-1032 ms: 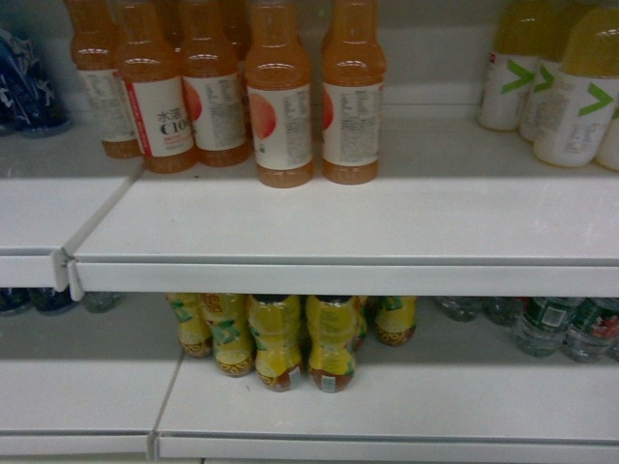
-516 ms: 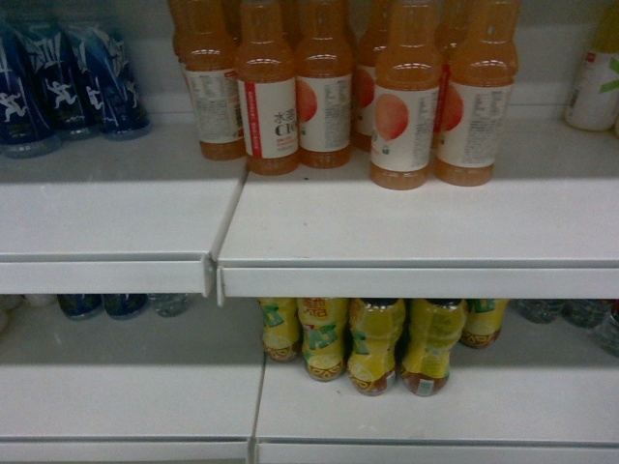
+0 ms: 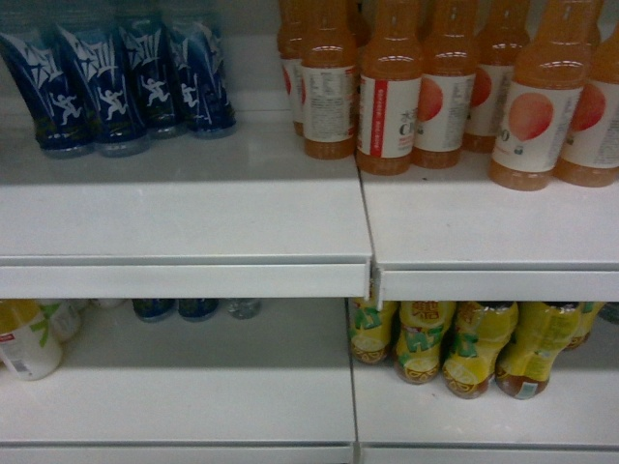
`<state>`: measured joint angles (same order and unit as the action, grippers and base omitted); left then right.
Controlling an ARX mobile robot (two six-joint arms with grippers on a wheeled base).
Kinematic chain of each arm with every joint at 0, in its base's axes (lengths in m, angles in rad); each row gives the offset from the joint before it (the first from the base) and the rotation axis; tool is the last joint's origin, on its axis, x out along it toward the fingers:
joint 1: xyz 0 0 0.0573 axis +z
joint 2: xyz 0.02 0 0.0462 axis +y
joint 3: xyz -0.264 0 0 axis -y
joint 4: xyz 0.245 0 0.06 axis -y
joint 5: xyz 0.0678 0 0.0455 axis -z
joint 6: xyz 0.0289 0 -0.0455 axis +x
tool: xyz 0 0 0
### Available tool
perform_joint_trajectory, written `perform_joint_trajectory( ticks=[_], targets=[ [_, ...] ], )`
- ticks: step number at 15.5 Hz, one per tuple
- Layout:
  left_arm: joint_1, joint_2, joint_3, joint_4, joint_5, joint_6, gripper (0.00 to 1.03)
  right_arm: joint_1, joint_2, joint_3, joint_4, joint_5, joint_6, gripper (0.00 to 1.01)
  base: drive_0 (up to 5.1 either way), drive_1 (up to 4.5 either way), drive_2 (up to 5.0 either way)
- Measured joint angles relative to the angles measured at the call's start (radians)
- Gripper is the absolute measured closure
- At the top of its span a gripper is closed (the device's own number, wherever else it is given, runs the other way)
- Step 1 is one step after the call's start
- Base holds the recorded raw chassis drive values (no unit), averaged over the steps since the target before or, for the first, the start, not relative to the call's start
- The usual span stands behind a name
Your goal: Move water from second to third shelf
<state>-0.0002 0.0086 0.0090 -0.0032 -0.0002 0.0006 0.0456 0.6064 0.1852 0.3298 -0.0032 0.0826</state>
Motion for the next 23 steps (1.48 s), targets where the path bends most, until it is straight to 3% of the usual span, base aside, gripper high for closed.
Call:
perform_joint_trajectory(
  ticks=[23],
  targets=[
    [0.0, 0.0, 0.0, -0.001, -0.001, 0.0, 0.05, 0.0, 0.0, 0.0, -0.001, 0.0, 0.0, 0.61, -5.0, 2.44, 2.4]
  ],
)
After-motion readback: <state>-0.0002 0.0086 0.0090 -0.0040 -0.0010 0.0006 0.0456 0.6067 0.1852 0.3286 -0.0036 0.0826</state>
